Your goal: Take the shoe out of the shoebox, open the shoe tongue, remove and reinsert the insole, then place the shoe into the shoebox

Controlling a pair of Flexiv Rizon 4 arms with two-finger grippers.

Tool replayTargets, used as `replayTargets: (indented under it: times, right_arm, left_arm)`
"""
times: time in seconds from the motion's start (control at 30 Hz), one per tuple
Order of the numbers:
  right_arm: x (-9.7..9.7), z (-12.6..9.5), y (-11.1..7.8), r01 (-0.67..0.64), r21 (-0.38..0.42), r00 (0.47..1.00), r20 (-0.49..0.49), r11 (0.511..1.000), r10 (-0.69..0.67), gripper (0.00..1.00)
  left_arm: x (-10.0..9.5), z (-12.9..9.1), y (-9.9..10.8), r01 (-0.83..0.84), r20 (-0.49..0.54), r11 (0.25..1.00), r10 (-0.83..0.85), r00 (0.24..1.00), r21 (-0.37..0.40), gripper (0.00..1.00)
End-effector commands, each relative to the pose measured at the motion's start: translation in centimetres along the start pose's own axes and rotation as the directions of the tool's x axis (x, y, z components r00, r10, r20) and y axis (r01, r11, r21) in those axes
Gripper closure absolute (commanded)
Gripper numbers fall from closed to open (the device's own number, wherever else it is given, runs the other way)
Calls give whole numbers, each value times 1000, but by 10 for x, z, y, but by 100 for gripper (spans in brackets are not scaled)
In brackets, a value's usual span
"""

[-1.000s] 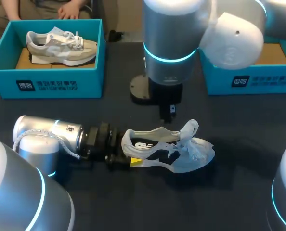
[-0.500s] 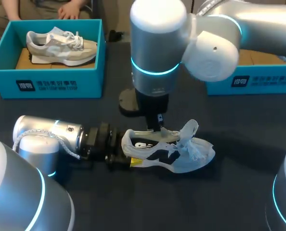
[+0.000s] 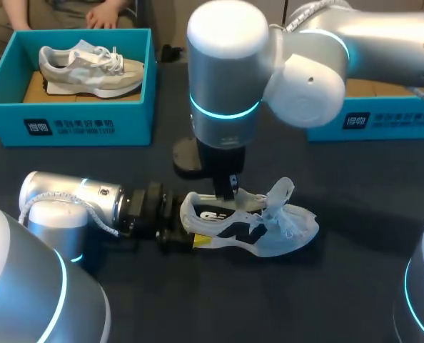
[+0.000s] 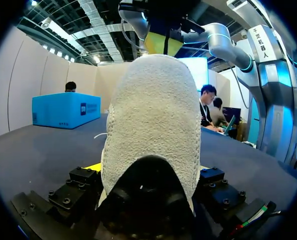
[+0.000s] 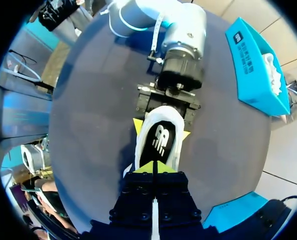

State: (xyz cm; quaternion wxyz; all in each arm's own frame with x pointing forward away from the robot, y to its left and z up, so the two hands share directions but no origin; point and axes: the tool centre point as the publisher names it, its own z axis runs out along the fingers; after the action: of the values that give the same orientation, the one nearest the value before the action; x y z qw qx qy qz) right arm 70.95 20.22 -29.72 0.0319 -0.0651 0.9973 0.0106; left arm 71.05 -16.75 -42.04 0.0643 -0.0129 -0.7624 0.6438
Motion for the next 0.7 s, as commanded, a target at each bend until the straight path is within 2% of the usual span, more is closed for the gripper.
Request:
replayTargets:
  times: [0.03,0.5,0.7]
  right_arm:
    - [-2,20,5,-5,4,1000,-11,1000,5,100]
    - [-2,53,9,-22,-2,1000,16,1000,22,100]
    - [-3,64,0,-50,-26,998,42,998,51,100]
  left_arm:
    - [1,0,-1,0,3,1000,0,1000,-1,100]
    - [1,0,-1,0,3,1000,0,1000,-1,100]
    - [1,0,-1,0,3,1000,0,1000,-1,100]
